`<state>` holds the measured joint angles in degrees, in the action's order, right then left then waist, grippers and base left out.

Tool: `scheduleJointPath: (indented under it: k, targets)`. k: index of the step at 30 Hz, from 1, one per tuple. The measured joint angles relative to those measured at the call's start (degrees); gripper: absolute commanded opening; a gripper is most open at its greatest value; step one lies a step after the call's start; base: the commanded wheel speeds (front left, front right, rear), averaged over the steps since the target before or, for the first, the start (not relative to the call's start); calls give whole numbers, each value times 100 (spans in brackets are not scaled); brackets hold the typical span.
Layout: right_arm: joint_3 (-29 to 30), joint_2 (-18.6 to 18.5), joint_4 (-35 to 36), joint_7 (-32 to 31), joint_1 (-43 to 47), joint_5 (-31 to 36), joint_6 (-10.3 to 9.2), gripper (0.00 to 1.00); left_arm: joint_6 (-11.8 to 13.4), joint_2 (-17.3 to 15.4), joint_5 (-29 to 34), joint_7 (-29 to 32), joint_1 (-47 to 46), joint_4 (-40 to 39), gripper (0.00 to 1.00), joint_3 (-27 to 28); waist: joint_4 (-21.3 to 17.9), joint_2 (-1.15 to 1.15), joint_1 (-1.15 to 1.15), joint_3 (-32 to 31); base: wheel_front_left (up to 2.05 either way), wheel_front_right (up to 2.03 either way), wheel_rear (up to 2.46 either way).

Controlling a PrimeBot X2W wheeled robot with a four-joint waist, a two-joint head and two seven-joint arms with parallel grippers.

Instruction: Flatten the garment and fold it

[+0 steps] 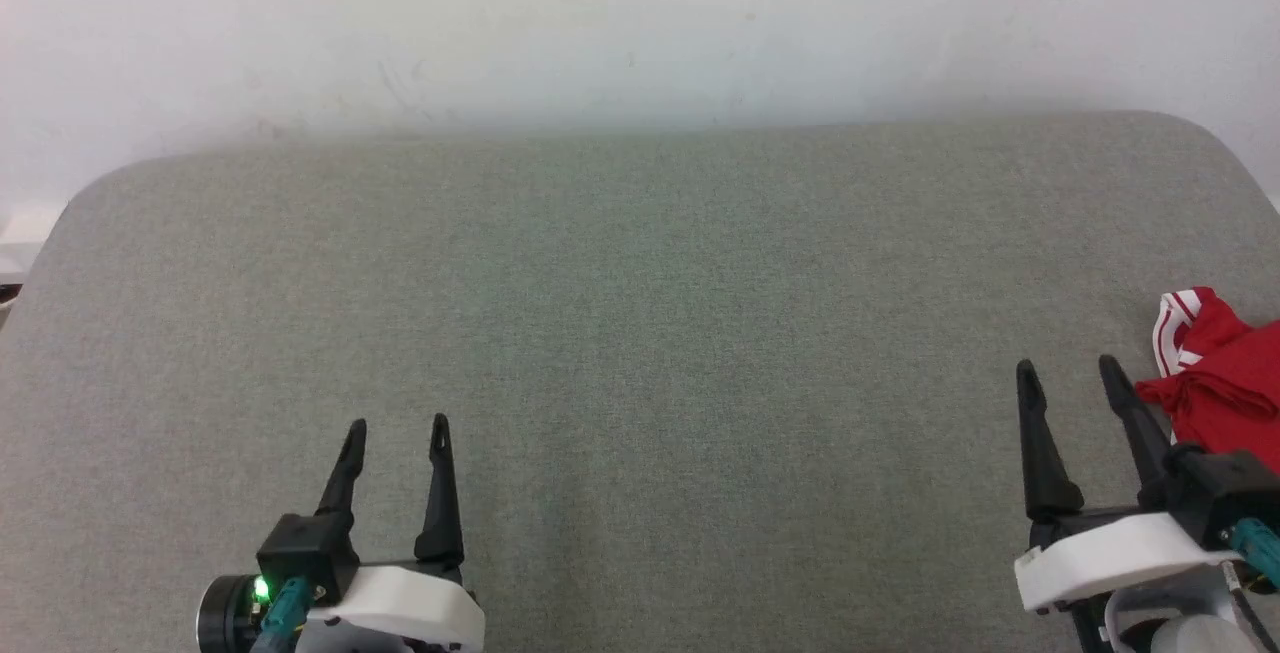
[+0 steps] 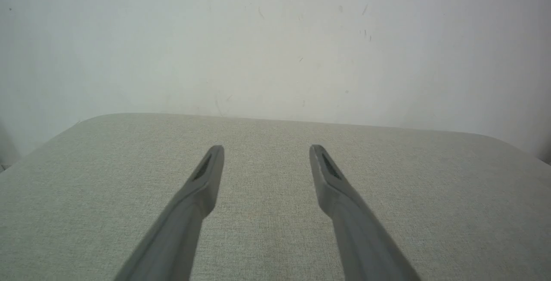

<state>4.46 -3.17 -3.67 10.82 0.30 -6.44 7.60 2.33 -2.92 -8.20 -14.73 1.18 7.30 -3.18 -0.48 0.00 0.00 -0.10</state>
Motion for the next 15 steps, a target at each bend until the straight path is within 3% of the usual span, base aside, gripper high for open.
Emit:
scheduleJointPath:
  k: [15]
  targets:
    - [-208,11,-54,149,114,42,0,100,25,0,68,0,87,-68,100,-90,120,0,0,-47,0,0,0]
